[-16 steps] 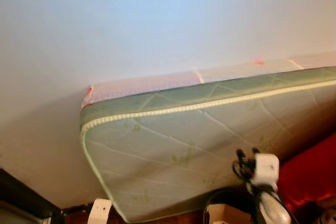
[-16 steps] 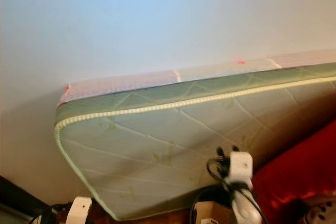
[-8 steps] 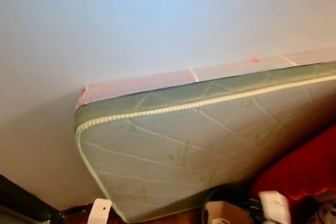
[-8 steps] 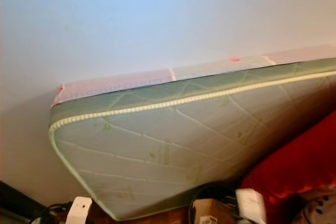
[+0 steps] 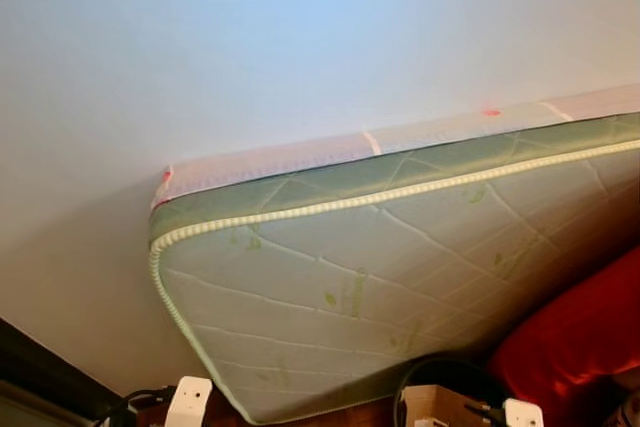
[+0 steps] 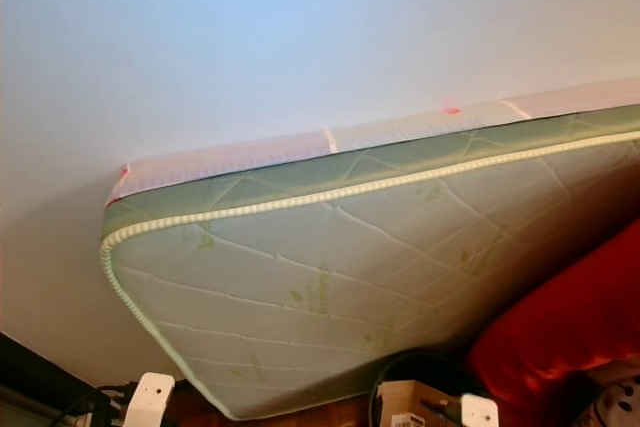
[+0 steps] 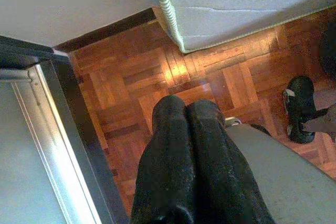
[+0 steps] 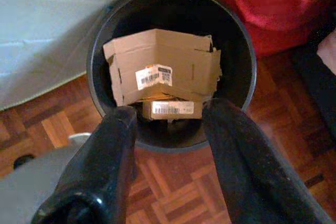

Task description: Clean up the room

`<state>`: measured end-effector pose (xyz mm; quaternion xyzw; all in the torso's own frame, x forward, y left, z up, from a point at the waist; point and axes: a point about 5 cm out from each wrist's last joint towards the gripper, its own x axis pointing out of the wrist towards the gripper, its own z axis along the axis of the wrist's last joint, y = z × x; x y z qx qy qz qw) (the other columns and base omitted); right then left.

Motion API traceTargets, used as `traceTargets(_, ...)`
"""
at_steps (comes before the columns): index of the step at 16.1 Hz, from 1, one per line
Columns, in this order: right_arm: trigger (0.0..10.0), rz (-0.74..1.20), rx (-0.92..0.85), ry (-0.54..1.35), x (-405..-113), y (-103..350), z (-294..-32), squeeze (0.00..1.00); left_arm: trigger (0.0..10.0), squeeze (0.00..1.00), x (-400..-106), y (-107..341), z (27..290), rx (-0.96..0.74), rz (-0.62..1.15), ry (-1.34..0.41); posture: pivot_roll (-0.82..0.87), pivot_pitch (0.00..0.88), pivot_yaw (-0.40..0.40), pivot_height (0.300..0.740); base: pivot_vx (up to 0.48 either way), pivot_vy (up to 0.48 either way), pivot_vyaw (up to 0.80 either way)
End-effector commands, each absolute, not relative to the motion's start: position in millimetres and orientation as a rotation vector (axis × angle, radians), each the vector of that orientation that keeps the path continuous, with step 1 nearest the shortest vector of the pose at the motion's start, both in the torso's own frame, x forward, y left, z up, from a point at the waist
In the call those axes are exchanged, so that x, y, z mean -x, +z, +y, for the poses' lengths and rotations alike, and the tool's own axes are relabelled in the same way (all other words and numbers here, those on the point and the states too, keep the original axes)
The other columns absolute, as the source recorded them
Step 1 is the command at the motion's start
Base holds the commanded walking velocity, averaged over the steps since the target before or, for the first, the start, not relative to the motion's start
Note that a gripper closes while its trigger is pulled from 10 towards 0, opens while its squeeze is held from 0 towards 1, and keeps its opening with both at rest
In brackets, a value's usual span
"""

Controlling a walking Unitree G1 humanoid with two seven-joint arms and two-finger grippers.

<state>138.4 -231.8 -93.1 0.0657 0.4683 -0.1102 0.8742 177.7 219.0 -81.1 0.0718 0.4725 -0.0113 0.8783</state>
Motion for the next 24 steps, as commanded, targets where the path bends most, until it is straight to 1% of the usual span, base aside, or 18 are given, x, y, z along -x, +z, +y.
traceTargets(1,10.0,0.990,-0.146,-0.208,-131.2,-93.7,-238.2,0.00,10.0,0.00,-175.5,-82.1,220.5,-0.153,1.002,-0.021,-0.06,0.000,-0.008,0.740,0.000,0.000,0.00)
traceTargets(4,10.0,0.988,-0.152,-0.193,-131.2,-91.5,-245.5,0.00,10.0,0.00,-175.5,-82.1,220.4,-0.150,1.002,-0.016,-0.06,0.000,-0.012,0.740,0.000,0.000,0.00)
traceTargets(6,10.0,1.003,-0.139,-0.197,-129.6,-93.8,-240.1,0.00,10.0,0.00,-175.2,-82.2,220.6,-0.144,1.002,-0.011,-0.07,0.000,-0.011,0.740,0.000,0.000,0.00)
traceTargets(7,10.0,1.004,-0.117,-0.192,-129.8,-93.8,-240.1,0.00,10.0,0.00,-175.0,-82.3,220.9,-0.139,1.001,-0.005,-0.07,0.000,-0.011,0.740,0.000,0.000,0.00)
traceTargets(9,10.0,0.989,-0.147,-0.216,-128.7,-93.2,-242.4,0.00,10.0,0.00,-174.6,-82.4,221.0,-0.138,1.002,-0.003,-0.07,0.000,-0.011,0.740,0.000,0.000,0.00)
traceTargets(12,10.0,0.989,-0.130,-0.178,-126.5,-93.2,-243.0,0.00,10.0,0.00,-174.6,-82.6,220.0,-0.133,1.001,-0.002,-0.06,0.000,-0.017,0.740,0.000,0.000,0.00)
traceTargets(15,10.0,0.993,-0.119,-0.144,-126.5,-93.4,-241.5,0.00,10.0,0.00,-174.6,-82.6,219.8,-0.131,1.000,-0.002,-0.06,0.000,-0.021,0.740,-0.259,0.000,0.00)
traceTargets(24,10.0,1.001,-0.125,-0.143,-122.3,-94.3,-242.4,0.00,10.0,0.00,-173.8,-83.0,219.7,-0.131,1.001,-0.004,-0.07,0.000,-0.024,0.740,-0.296,0.000,0.00)
